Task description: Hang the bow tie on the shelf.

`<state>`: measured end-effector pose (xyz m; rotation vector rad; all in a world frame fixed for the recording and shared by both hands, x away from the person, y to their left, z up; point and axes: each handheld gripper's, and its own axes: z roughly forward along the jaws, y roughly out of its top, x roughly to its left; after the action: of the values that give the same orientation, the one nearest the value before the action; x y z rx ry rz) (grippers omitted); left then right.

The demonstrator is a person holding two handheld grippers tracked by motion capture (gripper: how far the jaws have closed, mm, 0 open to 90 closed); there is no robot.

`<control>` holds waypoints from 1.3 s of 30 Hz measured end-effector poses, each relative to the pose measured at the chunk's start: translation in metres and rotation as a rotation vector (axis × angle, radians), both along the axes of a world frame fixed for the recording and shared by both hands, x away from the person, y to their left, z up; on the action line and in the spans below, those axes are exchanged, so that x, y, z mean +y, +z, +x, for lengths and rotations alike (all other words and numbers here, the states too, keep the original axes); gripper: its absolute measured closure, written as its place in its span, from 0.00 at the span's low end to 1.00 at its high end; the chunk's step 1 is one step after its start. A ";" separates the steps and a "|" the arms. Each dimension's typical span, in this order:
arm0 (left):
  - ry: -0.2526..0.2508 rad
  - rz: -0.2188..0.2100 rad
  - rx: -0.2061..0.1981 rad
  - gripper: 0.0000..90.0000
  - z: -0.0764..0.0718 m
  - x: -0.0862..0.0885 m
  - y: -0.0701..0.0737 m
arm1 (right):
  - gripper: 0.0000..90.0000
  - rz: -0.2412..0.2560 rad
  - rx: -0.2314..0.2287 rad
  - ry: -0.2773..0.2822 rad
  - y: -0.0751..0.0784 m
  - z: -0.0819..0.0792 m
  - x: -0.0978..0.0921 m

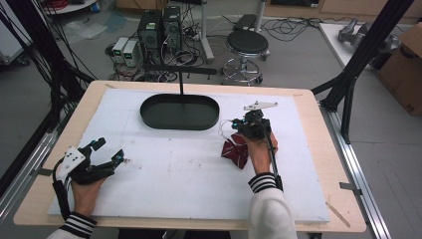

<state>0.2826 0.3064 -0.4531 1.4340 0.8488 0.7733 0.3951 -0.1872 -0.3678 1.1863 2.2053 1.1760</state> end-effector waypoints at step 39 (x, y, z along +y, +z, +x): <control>0.002 -0.011 -0.001 0.19 0.000 0.000 0.000 | 0.96 0.125 -0.315 0.041 0.091 0.044 0.103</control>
<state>0.2829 0.3068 -0.4533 1.4238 0.8525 0.7693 0.4395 -0.0840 -0.2767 0.9300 1.9526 1.4276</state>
